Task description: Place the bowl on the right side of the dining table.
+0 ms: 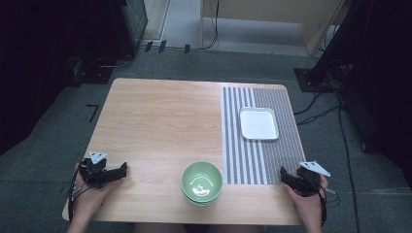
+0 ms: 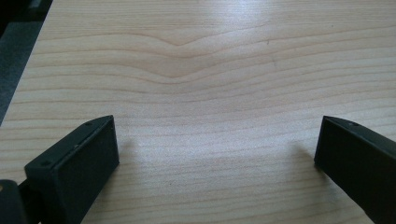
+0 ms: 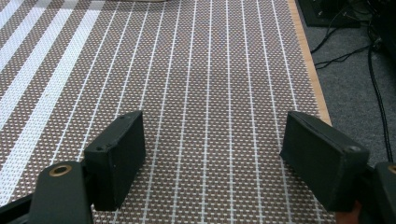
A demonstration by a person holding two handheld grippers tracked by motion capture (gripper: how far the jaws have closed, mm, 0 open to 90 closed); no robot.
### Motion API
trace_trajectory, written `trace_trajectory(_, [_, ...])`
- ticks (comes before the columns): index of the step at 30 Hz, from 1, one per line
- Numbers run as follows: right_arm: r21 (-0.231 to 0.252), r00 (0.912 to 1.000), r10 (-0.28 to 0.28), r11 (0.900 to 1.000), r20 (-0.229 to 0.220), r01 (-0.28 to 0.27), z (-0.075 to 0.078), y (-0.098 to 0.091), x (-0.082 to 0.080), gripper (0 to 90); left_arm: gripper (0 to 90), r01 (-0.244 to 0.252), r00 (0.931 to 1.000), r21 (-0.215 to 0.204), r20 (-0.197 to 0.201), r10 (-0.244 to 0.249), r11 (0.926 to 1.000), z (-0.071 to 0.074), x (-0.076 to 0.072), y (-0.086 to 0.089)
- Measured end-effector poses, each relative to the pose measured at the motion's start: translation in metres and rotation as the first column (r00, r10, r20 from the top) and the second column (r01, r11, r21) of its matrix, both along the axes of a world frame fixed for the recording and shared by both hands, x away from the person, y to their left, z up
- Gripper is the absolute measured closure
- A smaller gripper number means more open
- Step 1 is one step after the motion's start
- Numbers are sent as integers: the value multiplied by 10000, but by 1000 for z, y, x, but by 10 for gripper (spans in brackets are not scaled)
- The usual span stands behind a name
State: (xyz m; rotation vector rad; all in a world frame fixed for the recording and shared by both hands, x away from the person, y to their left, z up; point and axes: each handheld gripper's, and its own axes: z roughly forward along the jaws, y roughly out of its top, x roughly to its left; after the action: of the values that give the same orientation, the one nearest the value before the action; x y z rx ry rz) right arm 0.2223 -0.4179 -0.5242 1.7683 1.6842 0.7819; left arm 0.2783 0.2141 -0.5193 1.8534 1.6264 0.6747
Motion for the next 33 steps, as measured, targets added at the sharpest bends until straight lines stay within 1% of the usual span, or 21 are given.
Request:
trace_trajectory(8, [-7, 9996, -270, 9996, -27, 270, 0, 2, 0, 196, 0, 2, 10000, -4, 11, -2, 10000, 0, 0, 0])
trace_trajectory(11, [-6, 9996, -273, 9996, -29, 273, 0, 2, 0, 197, 0, 8, 10000, -3, 9, -8, 10000, 0, 0, 0])
trace_trajectory(13, [16, 9995, -300, 9995, -2, 300, 0, 1, -1, 213, 0, 9, 10000, -8, 9, -9, 10000, 0, 0, 0])
trace_trajectory(15, [8, 9995, -298, 9996, 47, 298, 0, 2, -1, 229, 0, 5, 10000, -11, 11, -5, 10000, 0, 0, 0])
trace_trajectory(16, [-191, 9993, -333, 9993, 182, 336, 1, 3, -2, 238, 0, 21, 10000, -7, 7, -21, 10000, 0, 0, 0])
trace_trajectory(17, [-242, 9991, -352, 9991, 231, 357, 2, 4, -2, 244, 0, 27, 10000, -4, 9, -27, 10000, 0, 0, 0])
trace_trajectory(20, [-251, 9988, -304, 9992, 388, 314, 5, 6, -4, 267, 0, 31, 10000, -2, 8, -31, 10000, 0, 1, 0])
trace_trajectory(25, [-283, 9977, -151, 9995, 665, 170, 15, 10, -6, 269, 0, 33, 10000, -3, 6, -33, 10000, 0, 1, 0])
trace_trajectory(26, [-105, 9974, -73, 9999, 713, 81, 18, 12, -6, 267, 0, 28, 10000, -4, 8, -28, 10000, 0, 1, 0])
trace_trajectory(28, [508, 9960, 171, 9985, 876, -216, 25, 16, -7, 261, 0, 35, 10000, -1, 6, -35, 10000, 0, 1, 0])
trace_trajectory(30, [526, 9945, 308, 9980, 999, -362, 34, 23, -8, 261, 0, 36, 10000, -3, 4, -36, 10000, 0, 1, 0])
trace_trajectory(32, [584, 9917, 559, 9963, 1159, -630, 42, 32, -9, 261, 0, 29, 10000, -2, 8, -29, 10000, 0, 1, 0])
trace_trajectory(33, [516, 9901, 682, 9958, 1230, -750, 45, 36, -9, 261, 0, 35, 10000, -3, 7, -35, 10000, 0, 1, 0])
